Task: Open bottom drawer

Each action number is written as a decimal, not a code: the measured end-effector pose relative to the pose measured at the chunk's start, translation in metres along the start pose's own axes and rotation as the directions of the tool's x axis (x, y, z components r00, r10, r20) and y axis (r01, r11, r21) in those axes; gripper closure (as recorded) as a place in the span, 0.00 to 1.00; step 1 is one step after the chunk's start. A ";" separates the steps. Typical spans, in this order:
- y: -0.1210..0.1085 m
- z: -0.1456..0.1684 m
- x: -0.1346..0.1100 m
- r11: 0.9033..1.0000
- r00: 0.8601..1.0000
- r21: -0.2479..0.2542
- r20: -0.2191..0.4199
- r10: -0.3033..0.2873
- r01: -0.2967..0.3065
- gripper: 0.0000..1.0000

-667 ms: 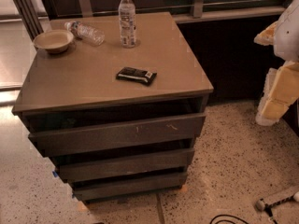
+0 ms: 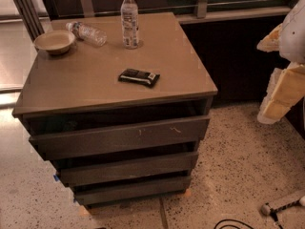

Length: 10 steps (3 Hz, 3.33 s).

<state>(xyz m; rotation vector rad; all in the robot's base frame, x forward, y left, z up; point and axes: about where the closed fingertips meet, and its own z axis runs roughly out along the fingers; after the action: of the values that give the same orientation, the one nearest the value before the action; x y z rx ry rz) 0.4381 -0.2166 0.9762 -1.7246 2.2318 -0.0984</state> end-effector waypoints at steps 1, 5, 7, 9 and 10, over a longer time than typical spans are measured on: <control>0.008 0.020 0.005 1.000 0.999 -0.020 0.030 0.009 -0.009 0.39; 0.059 0.119 0.015 0.974 0.984 -0.224 0.162 0.080 -0.042 1.00; 0.075 0.205 -0.004 0.975 0.929 -0.215 0.369 0.037 0.047 1.00; 0.093 0.270 -0.010 0.958 0.903 -0.274 0.427 0.040 0.088 1.00; 0.097 0.289 -0.002 0.962 0.909 -0.251 0.417 0.008 0.107 1.00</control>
Offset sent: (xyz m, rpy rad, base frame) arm -0.0132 0.0009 -0.1341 0.2301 0.1471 0.0079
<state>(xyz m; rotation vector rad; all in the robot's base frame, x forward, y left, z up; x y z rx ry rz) 0.4318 -0.1489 0.6787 -1.7344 1.9485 0.5384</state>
